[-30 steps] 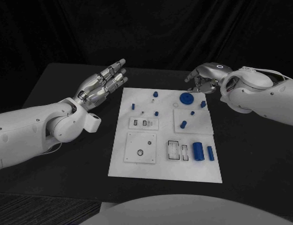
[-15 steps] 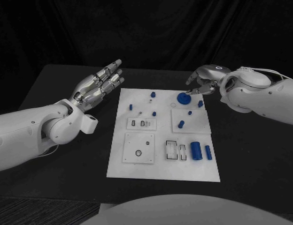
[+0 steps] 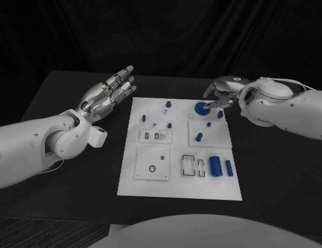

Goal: Assemble the parts on the task board

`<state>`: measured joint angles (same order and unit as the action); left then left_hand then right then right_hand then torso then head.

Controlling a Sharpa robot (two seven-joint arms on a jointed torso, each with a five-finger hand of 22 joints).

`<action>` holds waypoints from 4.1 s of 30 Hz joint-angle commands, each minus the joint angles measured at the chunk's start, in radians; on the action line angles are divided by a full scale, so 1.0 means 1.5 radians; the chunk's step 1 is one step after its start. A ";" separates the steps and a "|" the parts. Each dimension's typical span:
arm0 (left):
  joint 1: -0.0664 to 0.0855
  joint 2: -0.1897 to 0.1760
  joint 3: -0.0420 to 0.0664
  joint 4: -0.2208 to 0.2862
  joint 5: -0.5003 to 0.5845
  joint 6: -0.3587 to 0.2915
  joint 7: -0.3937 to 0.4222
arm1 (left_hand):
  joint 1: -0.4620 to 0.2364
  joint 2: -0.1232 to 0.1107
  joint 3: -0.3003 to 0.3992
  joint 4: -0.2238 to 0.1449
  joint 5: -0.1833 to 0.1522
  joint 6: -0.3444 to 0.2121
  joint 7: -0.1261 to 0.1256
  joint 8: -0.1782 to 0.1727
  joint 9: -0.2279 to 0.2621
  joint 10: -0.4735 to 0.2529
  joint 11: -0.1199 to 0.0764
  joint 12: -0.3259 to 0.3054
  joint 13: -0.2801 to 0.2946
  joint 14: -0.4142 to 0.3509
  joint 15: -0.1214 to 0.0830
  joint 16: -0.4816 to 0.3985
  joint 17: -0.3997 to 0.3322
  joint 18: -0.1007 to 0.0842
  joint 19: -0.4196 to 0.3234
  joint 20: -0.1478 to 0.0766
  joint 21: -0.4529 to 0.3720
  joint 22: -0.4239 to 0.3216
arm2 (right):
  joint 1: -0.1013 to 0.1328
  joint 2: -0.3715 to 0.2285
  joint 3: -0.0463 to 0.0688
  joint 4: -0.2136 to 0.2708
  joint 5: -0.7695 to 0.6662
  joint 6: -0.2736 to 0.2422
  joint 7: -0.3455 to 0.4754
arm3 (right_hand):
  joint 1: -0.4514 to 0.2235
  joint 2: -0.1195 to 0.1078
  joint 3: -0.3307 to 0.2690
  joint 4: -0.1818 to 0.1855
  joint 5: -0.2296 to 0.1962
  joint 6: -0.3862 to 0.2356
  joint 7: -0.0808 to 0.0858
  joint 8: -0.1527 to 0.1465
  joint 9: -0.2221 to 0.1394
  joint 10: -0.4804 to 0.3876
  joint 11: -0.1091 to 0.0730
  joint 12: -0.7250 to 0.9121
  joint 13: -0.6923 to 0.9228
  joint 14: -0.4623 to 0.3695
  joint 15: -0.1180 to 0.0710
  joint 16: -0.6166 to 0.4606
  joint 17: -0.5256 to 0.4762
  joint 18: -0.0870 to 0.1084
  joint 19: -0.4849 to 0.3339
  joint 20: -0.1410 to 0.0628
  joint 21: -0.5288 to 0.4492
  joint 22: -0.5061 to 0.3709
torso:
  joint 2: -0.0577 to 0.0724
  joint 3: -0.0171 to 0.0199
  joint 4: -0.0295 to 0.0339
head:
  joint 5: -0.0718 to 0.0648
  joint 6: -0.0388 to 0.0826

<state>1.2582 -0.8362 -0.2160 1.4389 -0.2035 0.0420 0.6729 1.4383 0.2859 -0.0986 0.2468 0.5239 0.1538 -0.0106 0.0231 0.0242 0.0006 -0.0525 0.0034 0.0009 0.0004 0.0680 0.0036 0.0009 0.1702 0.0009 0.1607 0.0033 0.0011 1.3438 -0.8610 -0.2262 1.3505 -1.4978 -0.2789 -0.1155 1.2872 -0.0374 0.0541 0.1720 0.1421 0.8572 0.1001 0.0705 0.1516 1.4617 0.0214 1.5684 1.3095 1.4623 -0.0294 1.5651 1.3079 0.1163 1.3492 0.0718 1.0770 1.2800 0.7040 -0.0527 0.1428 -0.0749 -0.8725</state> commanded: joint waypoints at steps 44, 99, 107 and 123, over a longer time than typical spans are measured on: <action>-0.001 0.003 0.001 -0.001 0.000 0.024 0.005 | 0.003 0.000 0.009 0.001 0.004 0.001 0.001 0.001 0.000 0.000 0.009 -0.002 -0.001 0.000 0.006 -0.002 -0.001 -0.002 -0.001 0.008 -0.002 -0.001 | -0.029 0.042 0.000 -0.047 -0.001 0.039 -0.025 | 0.054 0.001 0.030 -0.051 0.142 0.048 0.005 0.015 0.048 0.073 -0.001 0.002 0.174 0.072 -0.002 0.004 0.175 -0.009 -0.001 0.002 0.004 0.025 | 0.000 0.0007 -0.0003 | 0.000 0.000; -0.002 0.016 0.001 -0.010 0.000 0.034 -0.006 | 0.003 -0.001 0.018 -0.002 0.004 -0.001 0.003 0.001 0.000 0.000 0.011 -0.002 -0.001 0.000 0.018 -0.002 -0.001 -0.004 -0.001 0.017 -0.002 -0.001 | -0.003 0.180 0.001 -0.056 -0.001 0.000 0.058 | 0.037 -0.012 0.084 -0.056 0.199 0.143 0.000 0.030 0.110 0.073 0.006 0.002 0.174 0.072 0.001 0.004 0.175 -0.014 0.015 0.005 0.024 0.055 | 0.001 0.0010 0.0042 | 0.002 0.000; -0.002 0.018 0.001 -0.011 0.000 0.037 -0.007 | 0.003 -0.001 0.019 -0.003 0.005 -0.001 0.003 0.001 0.000 0.000 0.011 -0.002 -0.001 0.000 0.019 -0.002 -0.001 -0.004 -0.001 0.017 -0.002 -0.001 | -0.005 0.195 0.001 -0.067 -0.001 0.015 0.057 | 0.037 -0.012 0.086 -0.055 0.196 0.138 0.001 0.025 0.110 0.073 0.007 0.002 0.174 0.072 0.002 0.004 0.175 -0.014 0.014 0.006 0.022 0.055 | 0.001 0.0006 0.0022 | 0.004 0.000; -0.002 0.020 0.001 -0.015 0.000 0.038 -0.010 | 0.003 -0.001 0.020 -0.003 0.005 -0.001 0.003 0.001 0.000 0.000 0.011 -0.002 -0.001 0.000 0.019 -0.002 -0.001 -0.005 -0.001 0.017 -0.002 -0.001 | -0.008 0.198 0.001 -0.066 -0.001 0.046 0.040 | 0.032 -0.016 0.090 -0.051 0.197 0.115 0.009 0.003 0.104 0.073 0.014 0.002 0.174 0.072 0.008 0.004 0.175 -0.012 0.007 0.010 0.007 0.052 | 0.001 0.0013 0.0022 | 0.005 0.000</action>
<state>1.2563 -0.8086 -0.2160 1.4152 -0.2037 0.0867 0.6500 1.4383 0.2859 -0.0766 0.2413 0.5277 0.1538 -0.0106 0.0231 0.0239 -0.0002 -0.0391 0.0034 0.0009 0.0005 0.0897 0.0036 0.0010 0.1702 0.0013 0.1823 0.0033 0.0017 1.3358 -0.5630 -0.2245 1.2511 -1.4950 -0.2381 -0.0359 1.3411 -0.0667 0.1876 0.0915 0.4393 0.9941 0.1543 0.0809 0.2168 1.4657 0.0332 1.5682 1.3087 1.4651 -0.0266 1.5651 1.3074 0.1014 1.3625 0.0796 1.0937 1.3080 0.7052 -0.0510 0.1461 -0.0688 -0.8727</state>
